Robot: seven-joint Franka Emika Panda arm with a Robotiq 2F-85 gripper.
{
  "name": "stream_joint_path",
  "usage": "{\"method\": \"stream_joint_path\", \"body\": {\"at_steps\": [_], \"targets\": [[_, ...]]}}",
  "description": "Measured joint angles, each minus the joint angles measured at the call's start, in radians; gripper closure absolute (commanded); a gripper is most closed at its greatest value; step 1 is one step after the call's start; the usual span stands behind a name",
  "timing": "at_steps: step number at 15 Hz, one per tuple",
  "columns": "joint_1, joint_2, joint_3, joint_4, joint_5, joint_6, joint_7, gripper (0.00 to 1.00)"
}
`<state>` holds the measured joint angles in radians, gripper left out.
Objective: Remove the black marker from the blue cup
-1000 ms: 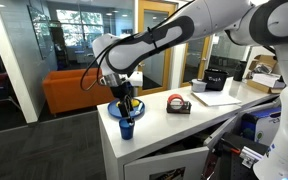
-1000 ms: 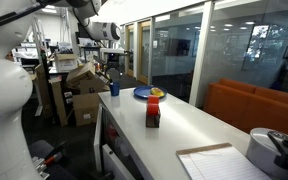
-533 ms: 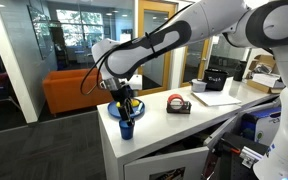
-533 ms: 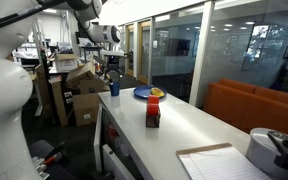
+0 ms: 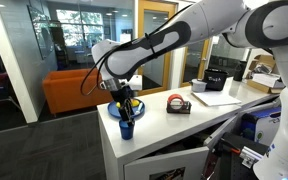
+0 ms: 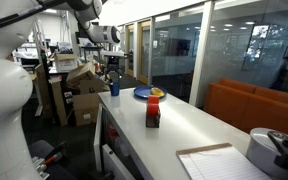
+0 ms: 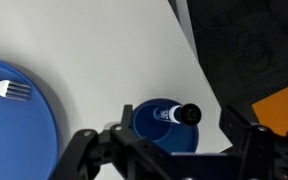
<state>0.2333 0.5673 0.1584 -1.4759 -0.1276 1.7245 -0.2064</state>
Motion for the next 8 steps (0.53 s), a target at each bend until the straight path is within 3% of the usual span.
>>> {"method": "stream_joint_path", "body": {"at_steps": [8], "targets": [[0.000, 0.002, 0.000, 0.000, 0.000, 0.000, 0.004, 0.95]]}}
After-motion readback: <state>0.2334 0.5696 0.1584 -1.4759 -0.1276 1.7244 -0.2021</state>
